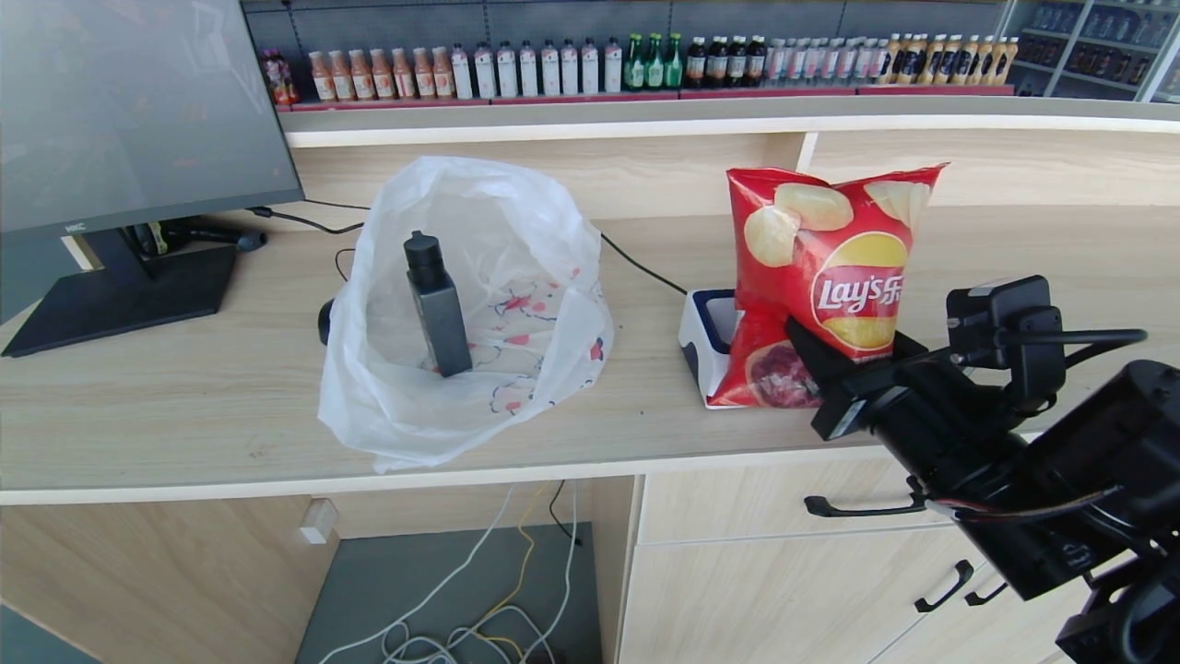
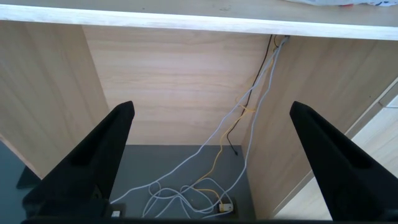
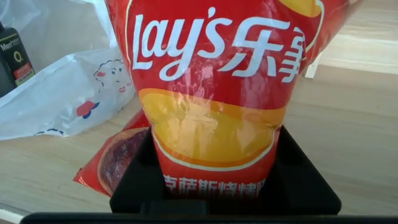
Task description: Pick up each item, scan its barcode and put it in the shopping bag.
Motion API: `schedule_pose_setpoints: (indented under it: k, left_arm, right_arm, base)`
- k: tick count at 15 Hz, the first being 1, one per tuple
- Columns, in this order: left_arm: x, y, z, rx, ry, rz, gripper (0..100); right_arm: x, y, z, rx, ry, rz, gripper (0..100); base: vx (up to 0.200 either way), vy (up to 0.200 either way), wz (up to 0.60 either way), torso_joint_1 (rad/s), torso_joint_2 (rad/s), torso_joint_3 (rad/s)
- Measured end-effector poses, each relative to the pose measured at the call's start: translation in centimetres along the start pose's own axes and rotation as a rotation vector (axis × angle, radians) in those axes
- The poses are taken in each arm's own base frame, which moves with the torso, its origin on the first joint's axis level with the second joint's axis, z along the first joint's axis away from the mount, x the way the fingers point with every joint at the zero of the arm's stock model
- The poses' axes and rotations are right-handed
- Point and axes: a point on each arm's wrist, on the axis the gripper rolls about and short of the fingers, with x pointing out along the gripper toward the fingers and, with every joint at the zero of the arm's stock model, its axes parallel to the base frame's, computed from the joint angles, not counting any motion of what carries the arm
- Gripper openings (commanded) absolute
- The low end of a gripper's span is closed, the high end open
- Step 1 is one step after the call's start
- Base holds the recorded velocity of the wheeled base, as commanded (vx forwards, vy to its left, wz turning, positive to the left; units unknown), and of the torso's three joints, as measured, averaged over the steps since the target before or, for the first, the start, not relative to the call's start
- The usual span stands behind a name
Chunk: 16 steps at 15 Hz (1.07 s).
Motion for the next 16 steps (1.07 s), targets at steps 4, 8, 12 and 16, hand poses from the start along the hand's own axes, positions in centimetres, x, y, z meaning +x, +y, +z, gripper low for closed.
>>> schedule_pose_setpoints:
  k: [4, 8, 12, 16]
  left_arm:
    - [0.00, 0.00, 0.00, 0.000, 0.000, 0.000, 100]
    - [0.00, 0.00, 0.00, 0.000, 0.000, 0.000, 100]
    - [0.00, 0.00, 0.00, 0.000, 0.000, 0.000, 100]
    - [0.00, 0.00, 0.00, 0.000, 0.000, 0.000, 100]
  right_arm:
    - [0.08, 0.04, -0.13, -0.001, 0.005, 0.001, 0]
    - [0.16, 0.06, -0.14, -0.001, 0.005, 0.001, 0]
    - [0.14, 0.12, -0.34, -0.003, 0.012, 0.002, 0]
    - [0.32, 0.21, -0.46, -0.003, 0.014, 0.004, 0]
  base:
    - [0.000, 0.000, 0.00, 0.000, 0.00, 0.000]
    - [0.000, 0.000, 0.00, 0.000, 0.00, 0.000]
    - [0.000, 0.000, 0.00, 0.000, 0.00, 0.000]
    - [0.000, 0.000, 0.00, 0.000, 0.00, 0.000]
